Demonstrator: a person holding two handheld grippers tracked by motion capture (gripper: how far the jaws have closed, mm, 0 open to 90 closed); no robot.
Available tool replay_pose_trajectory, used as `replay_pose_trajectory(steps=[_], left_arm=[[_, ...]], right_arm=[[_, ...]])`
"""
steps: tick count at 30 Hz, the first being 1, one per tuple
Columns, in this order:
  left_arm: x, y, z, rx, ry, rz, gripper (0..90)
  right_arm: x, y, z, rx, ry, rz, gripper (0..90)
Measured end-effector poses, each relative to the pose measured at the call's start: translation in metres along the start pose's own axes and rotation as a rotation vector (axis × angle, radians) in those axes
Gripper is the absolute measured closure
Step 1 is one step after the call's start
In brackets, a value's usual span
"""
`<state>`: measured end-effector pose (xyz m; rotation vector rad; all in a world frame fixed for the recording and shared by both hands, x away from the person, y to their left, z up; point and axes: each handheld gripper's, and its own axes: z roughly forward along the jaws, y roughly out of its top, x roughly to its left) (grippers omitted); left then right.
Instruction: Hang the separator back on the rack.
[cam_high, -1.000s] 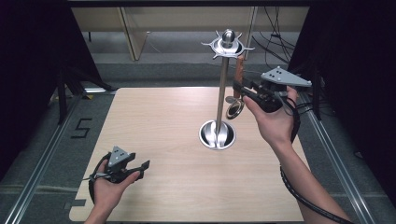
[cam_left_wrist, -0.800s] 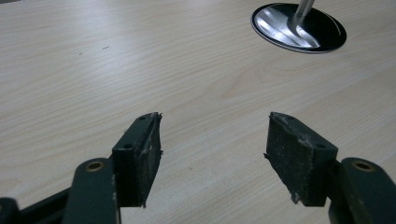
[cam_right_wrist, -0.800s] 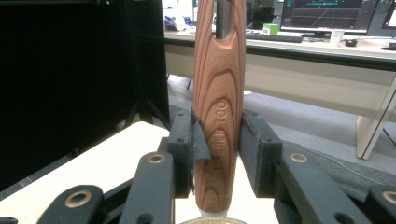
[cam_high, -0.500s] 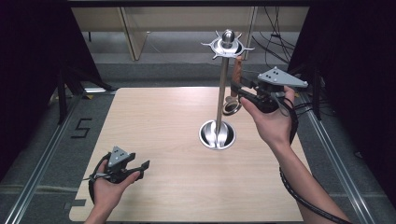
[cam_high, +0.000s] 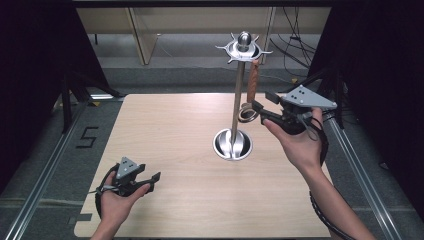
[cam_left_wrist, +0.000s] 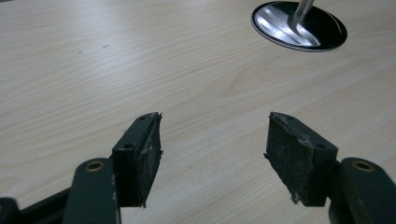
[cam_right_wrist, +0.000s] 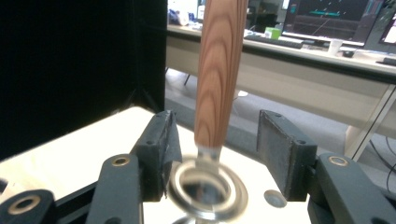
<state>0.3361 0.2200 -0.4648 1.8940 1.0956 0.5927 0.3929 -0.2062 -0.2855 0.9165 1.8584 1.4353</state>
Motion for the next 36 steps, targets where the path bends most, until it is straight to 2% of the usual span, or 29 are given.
replay_pose_trajectory(steps=[3, 4, 5, 7, 9, 10, 12, 13, 15, 17, 19, 21, 23, 24, 25, 26, 27, 28, 30, 32, 34, 35, 36], left_arm=[[0.0, 0.0, 0.0, -0.003, -0.01, -0.005, 34.8], [0.0, 0.0, 0.001, -0.007, -0.009, 0.001, 34.8], [0.0, 0.0, 0.0, 0.002, 0.0, -0.005, 34.8], [0.0, 0.0, 0.001, -0.002, -0.01, 0.004, 34.9], [0.0, 0.0, 0.001, -0.002, -0.011, 0.004, 34.9], [-0.001, 0.0, 0.002, -0.003, -0.01, 0.0, 34.9], [-0.001, -0.001, 0.002, -0.001, -0.007, -0.002, 34.9], [-0.001, -0.001, 0.002, 0.002, -0.005, -0.005, 34.9], [-0.001, -0.001, 0.001, 0.005, -0.003, -0.003, 34.9], [-0.001, -0.001, 0.002, 0.006, -0.004, -0.004, 34.9], [0.0, -0.001, 0.002, 0.01, -0.01, 0.007, 34.9], [-0.001, -0.001, 0.002, 0.009, 0.0, -0.001, 34.9], [-0.001, -0.001, 0.002, 0.009, 0.0, 0.004, 34.9], [-0.001, -0.001, 0.002, 0.01, 0.0, 0.006, 34.9], [0.0, -0.001, 0.002, 0.01, -0.001, 0.013, 34.9], [-0.001, -0.002, 0.002, 0.012, -0.006, 0.0, 34.9], [0.0, -0.001, 0.003, 0.008, -0.009, 0.017, 34.4], [-0.001, -0.002, 0.003, 0.003, -0.006, -0.012, 34.4], [-0.001, 0.0, 0.002, -0.005, -0.004, -0.009, 33.4], [-0.001, 0.0, 0.001, -0.009, 0.001, -0.016, 33.0], [-0.001, 0.0, 0.001, -0.014, -0.011, -0.012, 32.7], [0.001, 0.0, 0.002, -0.01, -0.019, 0.011, 32.8], [-0.001, -0.001, 0.002, -0.011, -0.02, -0.007, 32.8]], right_arm=[[-0.003, -0.007, -0.004, -0.001, 0.003, -0.02, 47.5], [-0.006, -0.016, -0.009, 0.018, 0.014, -0.038, 47.4], [-0.006, -0.016, -0.009, 0.018, 0.014, -0.038, 47.4], [-0.01, -0.028, -0.018, 0.052, 0.02, -0.016, 47.4], [-0.013, -0.032, -0.019, 0.054, 0.027, -0.026, 47.5], [-0.018, -0.04, -0.025, 0.067, 0.011, -0.012, 47.5], [-0.02, -0.044, -0.027, 0.079, 0.013, -0.007, 47.5], [-0.024, -0.048, -0.029, 0.078, 0.009, -0.02, 47.5], [-0.03, -0.061, -0.035, 0.117, 0.01, 0.007, 47.6], [-0.035, -0.067, -0.036, 0.122, 0.014, -0.011, 47.6], [-0.038, -0.077, -0.041, 0.155, 0.002, 0.013, 47.6], [-0.044, -0.095, -0.047, 0.192, -0.002, 0.042, 47.6], [-0.046, -0.102, -0.05, 0.2, -0.004, 0.037, 47.7], [-0.048, -0.11, -0.051, 0.2, -0.011, 0.039, 47.7], [-0.05, -0.128, -0.056, 0.242, 0.0, 0.059, 47.9], [-0.05, -0.128, -0.056, 0.242, 0.0, 0.059, 47.9], [-0.051, -0.146, -0.06, 0.257, -0.001, 0.082, 49.6], [-0.051, -0.146, -0.06, 0.257, -0.001, 0.082, 49.6], [-0.05, -0.161, -0.064, 0.29, 0.0, 0.112, 51.4], [-0.05, -0.17, -0.066, 0.294, -0.002, 0.123, 52.5], [-0.052, -0.171, -0.067, 0.296, 0.006, 0.101, 54.0], [-0.05, -0.17, -0.067, 0.28, 0.007, 0.124, 55.4], [-0.05, -0.168, -0.067, 0.281, 0.004, 0.108, 57.6]])
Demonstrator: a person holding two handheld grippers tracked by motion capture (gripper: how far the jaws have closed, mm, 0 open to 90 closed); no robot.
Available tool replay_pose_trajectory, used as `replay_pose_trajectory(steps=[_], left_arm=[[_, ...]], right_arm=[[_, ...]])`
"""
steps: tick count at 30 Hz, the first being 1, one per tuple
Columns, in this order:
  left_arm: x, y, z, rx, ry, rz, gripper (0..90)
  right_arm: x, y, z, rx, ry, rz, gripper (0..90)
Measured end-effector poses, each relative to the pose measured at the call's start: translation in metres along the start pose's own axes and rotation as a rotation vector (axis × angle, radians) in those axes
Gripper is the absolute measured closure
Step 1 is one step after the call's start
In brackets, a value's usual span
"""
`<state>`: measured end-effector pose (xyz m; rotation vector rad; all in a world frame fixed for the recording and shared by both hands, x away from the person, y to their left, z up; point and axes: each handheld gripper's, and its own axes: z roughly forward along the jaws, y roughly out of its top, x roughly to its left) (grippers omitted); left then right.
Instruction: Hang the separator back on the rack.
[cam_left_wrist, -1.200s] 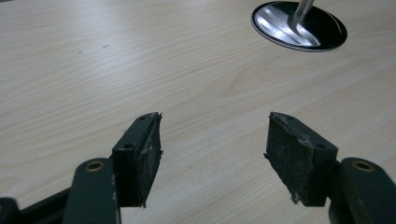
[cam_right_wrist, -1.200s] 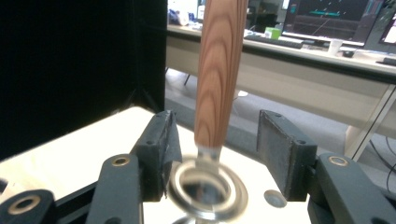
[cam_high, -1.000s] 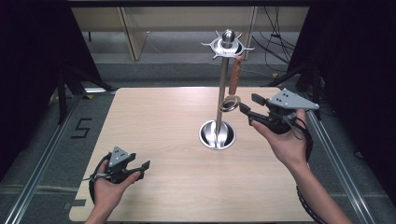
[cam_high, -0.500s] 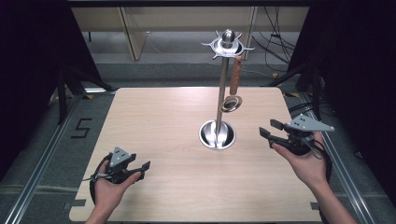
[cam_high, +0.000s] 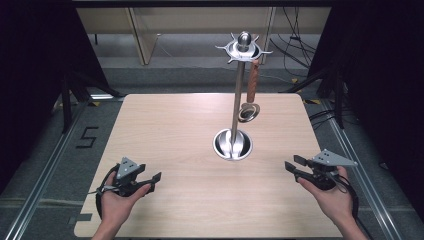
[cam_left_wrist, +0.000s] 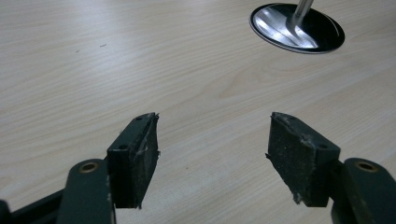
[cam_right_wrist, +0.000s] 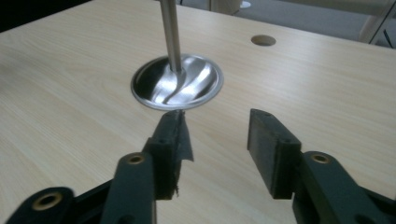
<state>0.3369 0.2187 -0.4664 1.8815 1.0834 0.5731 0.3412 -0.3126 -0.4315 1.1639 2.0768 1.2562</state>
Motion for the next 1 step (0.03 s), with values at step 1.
replay_pose_trajectory(steps=[1], left_arm=[[-0.0002, 0.0002, 0.0, -0.001, 0.0, -0.001, 32.9]], right_arm=[[0.003, 0.0017, -0.0009, -0.004, 0.007, 0.022, 60.2]])
